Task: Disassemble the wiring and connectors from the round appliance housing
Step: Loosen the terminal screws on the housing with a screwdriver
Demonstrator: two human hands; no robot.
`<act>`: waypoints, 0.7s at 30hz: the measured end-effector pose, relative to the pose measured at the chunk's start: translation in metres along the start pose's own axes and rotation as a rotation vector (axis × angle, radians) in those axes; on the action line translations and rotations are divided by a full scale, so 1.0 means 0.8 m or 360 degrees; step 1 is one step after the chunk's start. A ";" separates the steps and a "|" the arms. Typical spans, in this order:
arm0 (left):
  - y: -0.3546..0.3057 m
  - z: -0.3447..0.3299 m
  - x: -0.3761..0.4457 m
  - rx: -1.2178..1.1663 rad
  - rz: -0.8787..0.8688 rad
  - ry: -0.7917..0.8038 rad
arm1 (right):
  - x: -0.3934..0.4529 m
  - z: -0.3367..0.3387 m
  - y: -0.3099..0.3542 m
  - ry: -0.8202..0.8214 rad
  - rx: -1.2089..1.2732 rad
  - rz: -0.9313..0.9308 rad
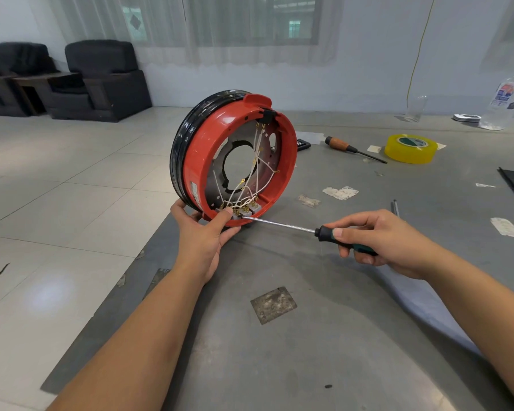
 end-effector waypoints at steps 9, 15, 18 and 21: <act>0.000 0.000 0.001 0.0042 -0.0025 0.0018 | -0.002 -0.005 -0.009 0.0034 0.0028 -0.0010; 0.001 0.004 0.003 -0.0013 0.0018 -0.0027 | -0.003 -0.007 -0.015 -0.0032 -0.0073 0.0053; 0.001 0.006 0.002 -0.0069 0.0021 -0.0058 | -0.002 -0.011 -0.020 -0.0047 -0.0133 0.0138; 0.000 0.005 0.002 -0.0142 0.0021 -0.0053 | 0.001 -0.012 -0.022 -0.0081 -0.0201 0.0217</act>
Point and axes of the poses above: each hand's wrist, its own x-axis towards the middle knuckle, its own z-axis out of the back of the hand, y = z × x, the point moved 8 cm from there along x, towards the middle knuckle, and after that the axes turned 5 degrees about z, right-handed, at the moved point
